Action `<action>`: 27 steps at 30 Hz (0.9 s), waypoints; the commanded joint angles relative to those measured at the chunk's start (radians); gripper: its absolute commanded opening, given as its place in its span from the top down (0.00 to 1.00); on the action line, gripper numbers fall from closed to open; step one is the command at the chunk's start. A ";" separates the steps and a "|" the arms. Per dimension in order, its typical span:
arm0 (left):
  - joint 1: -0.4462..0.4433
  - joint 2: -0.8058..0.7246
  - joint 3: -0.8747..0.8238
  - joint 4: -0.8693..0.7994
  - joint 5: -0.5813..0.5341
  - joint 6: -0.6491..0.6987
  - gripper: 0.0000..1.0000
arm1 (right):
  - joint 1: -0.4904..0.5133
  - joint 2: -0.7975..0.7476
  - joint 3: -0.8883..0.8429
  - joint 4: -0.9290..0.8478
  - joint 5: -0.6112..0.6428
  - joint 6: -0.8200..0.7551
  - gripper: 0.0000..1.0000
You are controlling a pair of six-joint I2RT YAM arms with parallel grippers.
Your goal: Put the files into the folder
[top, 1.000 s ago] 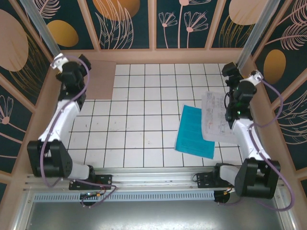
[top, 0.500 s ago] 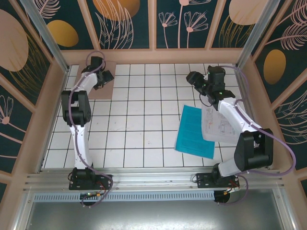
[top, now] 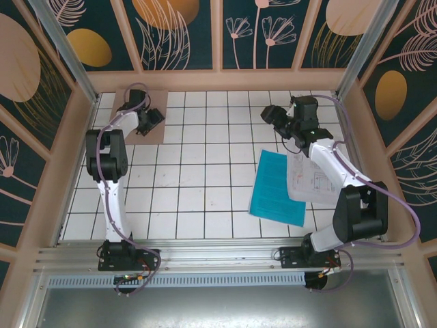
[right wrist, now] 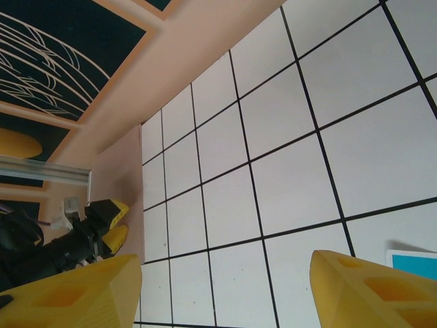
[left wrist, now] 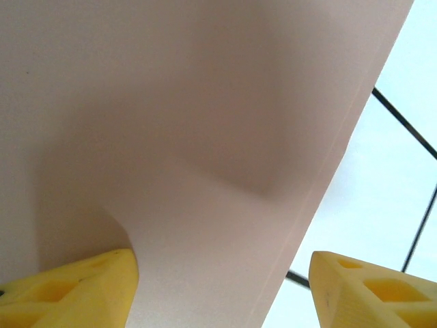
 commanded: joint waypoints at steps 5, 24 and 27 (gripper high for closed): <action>-0.117 -0.101 -0.316 0.037 0.123 -0.110 0.31 | -0.002 0.009 -0.044 -0.003 -0.019 0.010 0.33; -0.496 -0.385 -0.600 0.124 0.082 -0.334 0.30 | 0.006 -0.035 -0.172 0.022 -0.045 0.049 0.33; -0.476 -0.451 -0.499 -0.030 -0.034 -0.243 0.24 | 0.018 -0.046 -0.174 0.018 -0.046 0.028 0.34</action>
